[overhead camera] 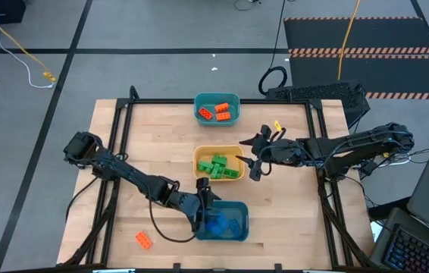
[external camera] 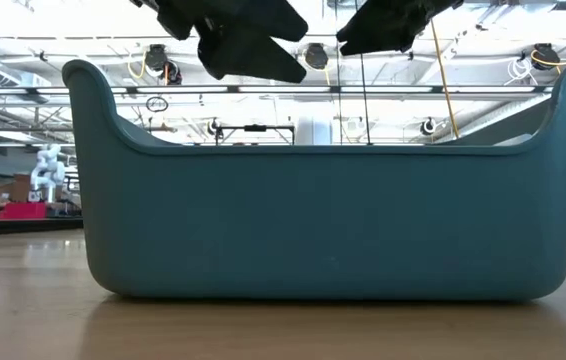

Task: Sort & place blocks by color
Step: Put the orange game piece into the green bin

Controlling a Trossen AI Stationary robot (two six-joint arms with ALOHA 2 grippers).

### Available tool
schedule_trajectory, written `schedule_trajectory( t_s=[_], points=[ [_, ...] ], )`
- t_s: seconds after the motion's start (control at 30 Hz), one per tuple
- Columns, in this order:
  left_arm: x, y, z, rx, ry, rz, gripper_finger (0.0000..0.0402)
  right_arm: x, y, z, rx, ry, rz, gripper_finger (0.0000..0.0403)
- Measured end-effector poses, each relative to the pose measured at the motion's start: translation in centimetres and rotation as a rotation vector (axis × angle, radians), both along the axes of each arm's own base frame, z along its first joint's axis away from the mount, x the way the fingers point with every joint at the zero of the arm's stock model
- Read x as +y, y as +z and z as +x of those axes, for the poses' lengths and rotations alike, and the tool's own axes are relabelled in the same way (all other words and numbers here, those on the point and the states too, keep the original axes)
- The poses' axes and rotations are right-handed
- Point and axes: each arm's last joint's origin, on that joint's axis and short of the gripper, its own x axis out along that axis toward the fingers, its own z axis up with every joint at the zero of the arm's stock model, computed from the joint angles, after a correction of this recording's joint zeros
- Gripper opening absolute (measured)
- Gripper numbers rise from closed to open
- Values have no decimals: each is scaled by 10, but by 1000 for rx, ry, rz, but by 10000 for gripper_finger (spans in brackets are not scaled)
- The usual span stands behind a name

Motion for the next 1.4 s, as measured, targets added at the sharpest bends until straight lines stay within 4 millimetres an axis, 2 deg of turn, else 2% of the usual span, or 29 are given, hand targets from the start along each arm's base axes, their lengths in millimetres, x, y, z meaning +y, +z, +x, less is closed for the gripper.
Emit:
schedule_trajectory(
  t_s=[0.17, 0.37, 0.5, 0.63, 0.8, 0.93, 1.23, 1.4],
  points=[
    [1, 18, -14, 15, 22, -49, 283, 2, -2, -1, 20, 9, -6, 228],
    [-4, 39, -63, 217, 94, -132, 246, 0, 0, 0, 12, 10, -22, 228],
    [-18, 35, -95, 394, 123, -146, 215, 0, 0, 0, 11, 8, -25, 228],
    [-35, 29, -118, 504, 63, -113, 189, 0, 0, 0, 2, 8, -22, 228],
    [-54, 25, -135, 542, -37, -58, 168, 0, 1, 0, -5, 5, -16, 228],
    [-65, 20, -143, 554, -92, -27, 168, 0, 1, 0, -7, 3, -11, 228],
    [-91, -8, -155, 701, -206, 0, 207, 0, 1, 0, -2, 6, -17, 228],
    [-98, -22, -160, 788, -239, 34, 230, 0, 1, 0, -3, 6, -17, 228]
  ],
)
